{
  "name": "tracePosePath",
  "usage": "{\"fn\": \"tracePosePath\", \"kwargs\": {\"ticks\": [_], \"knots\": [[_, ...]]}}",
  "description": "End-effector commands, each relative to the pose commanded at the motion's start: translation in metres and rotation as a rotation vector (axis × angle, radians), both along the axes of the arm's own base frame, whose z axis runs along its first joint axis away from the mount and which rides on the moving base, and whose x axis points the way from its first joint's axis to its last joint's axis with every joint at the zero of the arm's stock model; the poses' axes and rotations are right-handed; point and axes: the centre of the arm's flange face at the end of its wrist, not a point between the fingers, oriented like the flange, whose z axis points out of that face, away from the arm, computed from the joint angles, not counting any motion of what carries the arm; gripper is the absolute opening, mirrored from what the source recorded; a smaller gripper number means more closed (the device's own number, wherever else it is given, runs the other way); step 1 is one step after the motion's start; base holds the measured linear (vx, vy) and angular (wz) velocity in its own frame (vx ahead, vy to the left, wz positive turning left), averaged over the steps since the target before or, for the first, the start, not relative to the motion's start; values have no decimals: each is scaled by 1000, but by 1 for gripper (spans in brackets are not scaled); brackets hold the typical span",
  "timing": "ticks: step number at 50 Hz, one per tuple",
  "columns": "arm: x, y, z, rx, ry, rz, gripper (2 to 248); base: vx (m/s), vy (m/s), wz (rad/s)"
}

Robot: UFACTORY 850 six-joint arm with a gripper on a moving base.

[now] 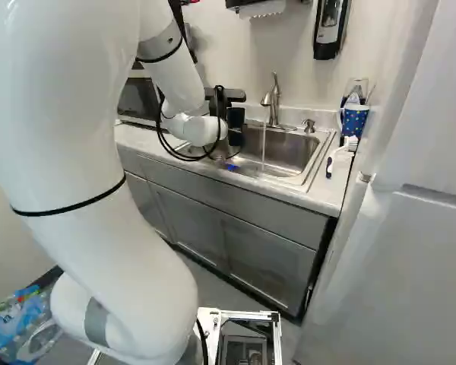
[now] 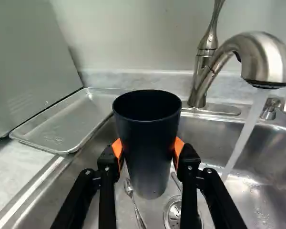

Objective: Rinse the cup and place it in the tray

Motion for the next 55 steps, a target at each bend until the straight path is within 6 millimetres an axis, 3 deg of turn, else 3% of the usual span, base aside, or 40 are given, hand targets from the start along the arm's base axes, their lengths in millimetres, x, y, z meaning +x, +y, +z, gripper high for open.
{"fn": "tracePosePath", "kwargs": {"ticks": [14,55], "knots": [[-2,-21,-15,5,30,-41,122,0,0,0],[-23,-82,-10,-11,-28,-171,122,0,0,0]]}}
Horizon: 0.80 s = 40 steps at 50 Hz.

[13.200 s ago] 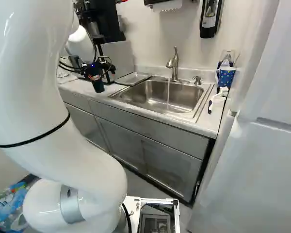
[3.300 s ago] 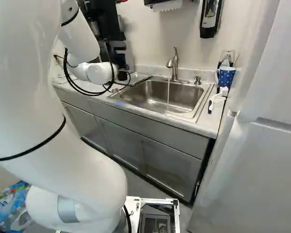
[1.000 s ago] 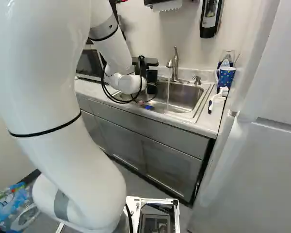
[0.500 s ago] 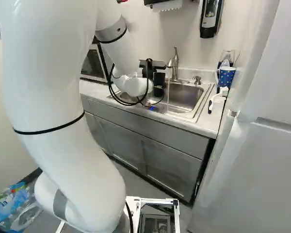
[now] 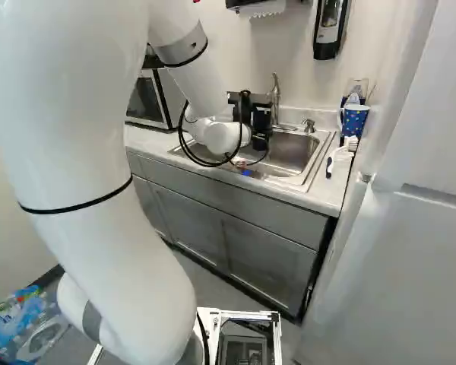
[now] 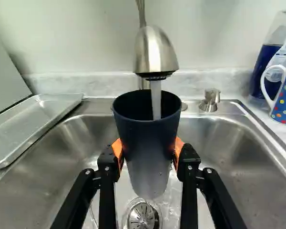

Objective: Rinse the cup and place it in the tray

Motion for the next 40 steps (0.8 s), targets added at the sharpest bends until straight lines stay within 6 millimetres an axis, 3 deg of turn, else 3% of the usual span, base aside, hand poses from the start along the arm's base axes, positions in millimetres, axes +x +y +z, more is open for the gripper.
{"fn": "tracePosePath", "kwargs": {"ticks": [40], "knots": [[0,-1,0,0,0,-3,122,0,0,0]]}}
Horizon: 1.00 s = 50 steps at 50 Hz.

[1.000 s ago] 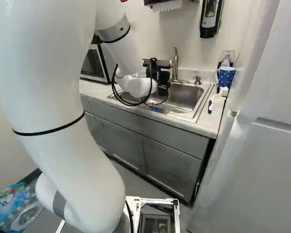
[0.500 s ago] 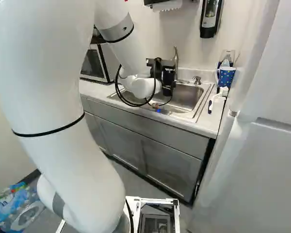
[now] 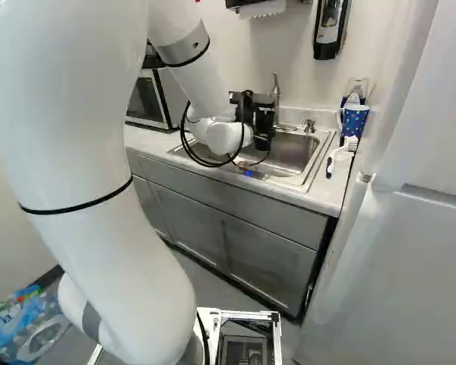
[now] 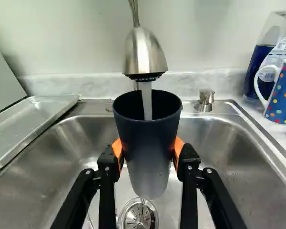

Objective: Rinse the cup and place it in the tray

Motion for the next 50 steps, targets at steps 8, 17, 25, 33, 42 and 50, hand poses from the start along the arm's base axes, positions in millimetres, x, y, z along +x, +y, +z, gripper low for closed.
{"fn": "tracePosePath", "kwargs": {"ticks": [8,17,25,33,42,50], "knots": [[0,0,0,0,0,0,122,0,0,0],[0,0,0,0,0,0,122,0,0,0],[0,0,0,0,0,0,122,0,0,0],[0,0,0,0,0,0,122,0,0,0],[0,0,0,0,0,0,122,0,0,0],[0,0,0,0,0,0,122,0,0,0]]}}
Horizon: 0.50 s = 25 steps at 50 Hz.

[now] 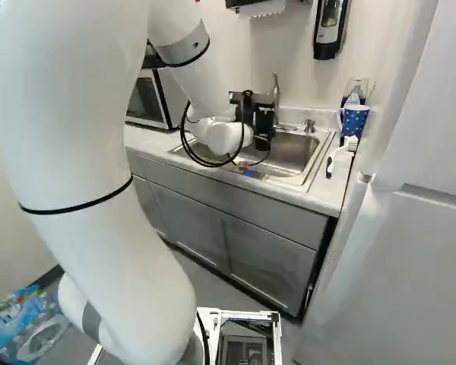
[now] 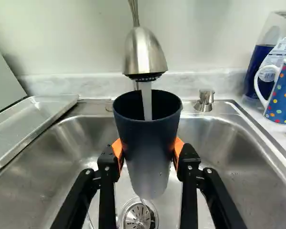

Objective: Rinse the cup and place it in the tray

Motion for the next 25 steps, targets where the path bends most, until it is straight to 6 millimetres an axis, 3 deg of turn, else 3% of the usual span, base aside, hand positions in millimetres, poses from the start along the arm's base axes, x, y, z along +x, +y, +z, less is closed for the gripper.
{"fn": "tracePosePath", "kwargs": {"ticks": [25], "knots": [[0,0,0,0,0,0,122,0,0,0]]}}
